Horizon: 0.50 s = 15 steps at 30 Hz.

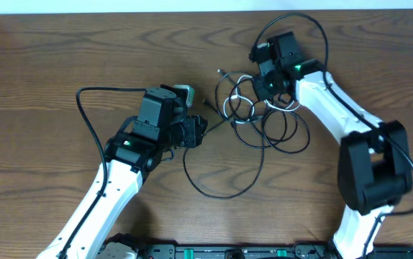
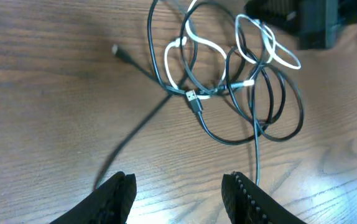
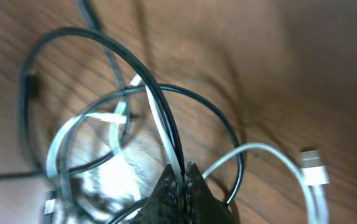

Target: Untangle cables

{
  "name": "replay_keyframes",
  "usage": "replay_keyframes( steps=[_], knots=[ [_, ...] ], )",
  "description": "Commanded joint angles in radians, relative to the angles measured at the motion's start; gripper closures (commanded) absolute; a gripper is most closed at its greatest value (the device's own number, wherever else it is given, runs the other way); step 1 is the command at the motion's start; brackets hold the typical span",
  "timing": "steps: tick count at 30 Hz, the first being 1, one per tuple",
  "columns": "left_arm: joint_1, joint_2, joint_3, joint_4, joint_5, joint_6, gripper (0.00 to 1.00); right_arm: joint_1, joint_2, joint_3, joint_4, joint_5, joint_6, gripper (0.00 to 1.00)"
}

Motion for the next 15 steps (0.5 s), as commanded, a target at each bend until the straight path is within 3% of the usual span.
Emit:
replay_keyframes(
  steps=[1,8,15],
  knots=[
    [0.003,-0.010,0.020,0.002,-0.003,-0.001,0.50,-0.002,-0.124,-0.002,0.010,-0.014,0.018,0.99],
    [0.003,-0.010,0.020,0.002,-0.003,-0.002,0.50,-0.002,-0.323,-0.002,0.032,-0.014,0.018,0.99],
    [0.003,-0.010,0.020,0.001,-0.003,-0.005,0.50,0.000,-0.303,-0.003,-0.117,-0.018,0.009,0.99]
  ],
)
